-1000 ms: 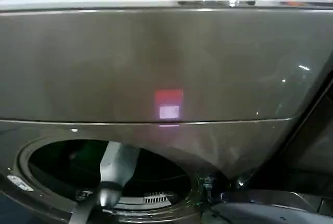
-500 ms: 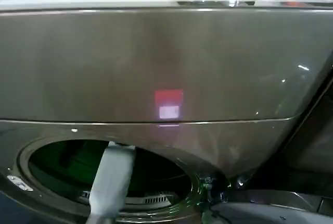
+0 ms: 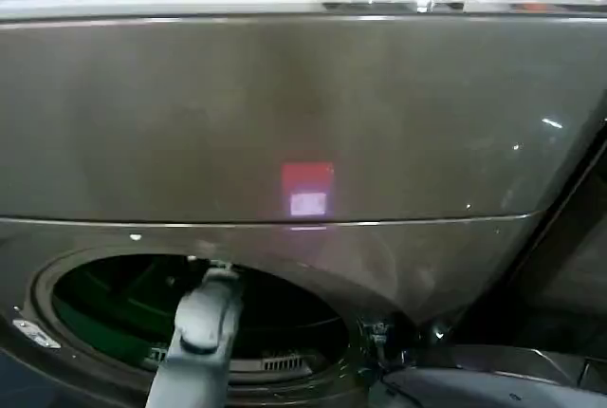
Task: Grasp the clothes from the dryer.
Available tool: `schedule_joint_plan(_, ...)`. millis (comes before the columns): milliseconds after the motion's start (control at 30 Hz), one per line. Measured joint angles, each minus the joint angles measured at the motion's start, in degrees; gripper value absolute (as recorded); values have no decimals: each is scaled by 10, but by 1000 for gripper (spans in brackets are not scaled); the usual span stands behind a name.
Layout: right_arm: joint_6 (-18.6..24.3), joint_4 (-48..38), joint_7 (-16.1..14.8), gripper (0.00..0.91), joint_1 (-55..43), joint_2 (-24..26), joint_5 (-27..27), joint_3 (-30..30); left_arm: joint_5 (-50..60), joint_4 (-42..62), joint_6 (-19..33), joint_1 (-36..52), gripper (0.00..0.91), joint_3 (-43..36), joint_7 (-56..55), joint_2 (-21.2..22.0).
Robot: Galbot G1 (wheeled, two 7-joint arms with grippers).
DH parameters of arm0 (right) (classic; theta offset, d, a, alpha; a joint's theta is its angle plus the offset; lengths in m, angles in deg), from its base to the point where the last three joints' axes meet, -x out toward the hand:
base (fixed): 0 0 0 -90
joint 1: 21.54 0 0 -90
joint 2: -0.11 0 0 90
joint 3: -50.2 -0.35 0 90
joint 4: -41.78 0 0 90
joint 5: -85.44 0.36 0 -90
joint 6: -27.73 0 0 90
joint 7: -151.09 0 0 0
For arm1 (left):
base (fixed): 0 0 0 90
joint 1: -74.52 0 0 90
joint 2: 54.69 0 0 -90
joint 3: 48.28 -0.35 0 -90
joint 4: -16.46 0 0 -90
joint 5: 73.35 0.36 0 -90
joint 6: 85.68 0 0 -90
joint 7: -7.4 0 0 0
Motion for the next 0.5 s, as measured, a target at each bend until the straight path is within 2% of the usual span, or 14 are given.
schedule_joint_plan(167, -2, -1, -1, 907, -2, 1, 3, -2, 4, -43, 14, -62, 0, 2, -4, -3)
schedule_joint_plan(500, -11, -1, -3, 907, 1, 3, 9, -7, 6, -88, 14, -125, 0, 6, -7, -10)
